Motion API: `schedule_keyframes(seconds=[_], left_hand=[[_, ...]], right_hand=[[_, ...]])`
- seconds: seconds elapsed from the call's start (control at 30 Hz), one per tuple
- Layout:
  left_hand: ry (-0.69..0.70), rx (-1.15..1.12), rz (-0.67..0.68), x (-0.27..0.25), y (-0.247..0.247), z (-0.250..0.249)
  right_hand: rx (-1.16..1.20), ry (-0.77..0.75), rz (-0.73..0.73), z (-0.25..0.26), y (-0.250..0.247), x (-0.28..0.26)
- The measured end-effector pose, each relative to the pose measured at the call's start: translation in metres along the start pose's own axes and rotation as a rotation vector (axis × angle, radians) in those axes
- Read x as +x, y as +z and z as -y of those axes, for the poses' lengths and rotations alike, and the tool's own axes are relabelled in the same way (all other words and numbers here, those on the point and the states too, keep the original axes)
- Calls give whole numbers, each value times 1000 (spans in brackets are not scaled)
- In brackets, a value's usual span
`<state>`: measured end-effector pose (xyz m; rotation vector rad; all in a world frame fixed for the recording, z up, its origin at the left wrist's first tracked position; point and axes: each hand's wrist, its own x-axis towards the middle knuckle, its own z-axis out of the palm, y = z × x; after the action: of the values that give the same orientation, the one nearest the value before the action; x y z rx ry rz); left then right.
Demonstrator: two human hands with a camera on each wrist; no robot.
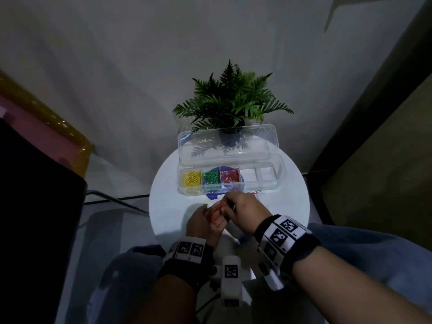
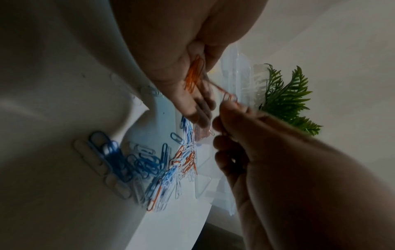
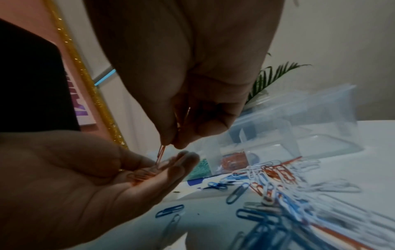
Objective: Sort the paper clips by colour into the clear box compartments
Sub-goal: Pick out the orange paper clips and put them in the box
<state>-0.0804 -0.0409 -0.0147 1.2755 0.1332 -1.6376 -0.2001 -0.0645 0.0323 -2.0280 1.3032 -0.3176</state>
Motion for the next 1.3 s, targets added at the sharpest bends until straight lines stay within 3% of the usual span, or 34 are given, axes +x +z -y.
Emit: schedule_keyframes(seconds=[0.23, 0.47, 0.6, 0.8, 0.93, 1.07, 1.17, 1.23, 1.3], left_hand=[[-29, 0, 79, 0, -9, -9], [-24, 26, 73, -7, -9, -12], [-71, -50, 63, -7, -5, -9], [-61, -106, 94, -10, -1, -6], [-31, -94, 67, -10, -4, -8], [-55, -154, 67, -10, -5, -13], [-64, -144, 64, -10, -7, -15], [-69, -138, 53, -10, -7, -16], [-77, -127, 56, -12, -5, -16]], right_hand=[[103, 155, -19, -27, -1, 4], [222, 167, -55, -28, -3, 4], [247, 92, -2, -15, 4, 3], [-22, -122, 169, 8, 13, 5], [4, -152, 88, 15, 10, 7], [45, 32, -191, -11, -4, 11], [-119, 260, -46, -48, -11, 11], [-173, 316, 53, -67, -7, 7], [-185, 324, 34, -78, -3, 4]])
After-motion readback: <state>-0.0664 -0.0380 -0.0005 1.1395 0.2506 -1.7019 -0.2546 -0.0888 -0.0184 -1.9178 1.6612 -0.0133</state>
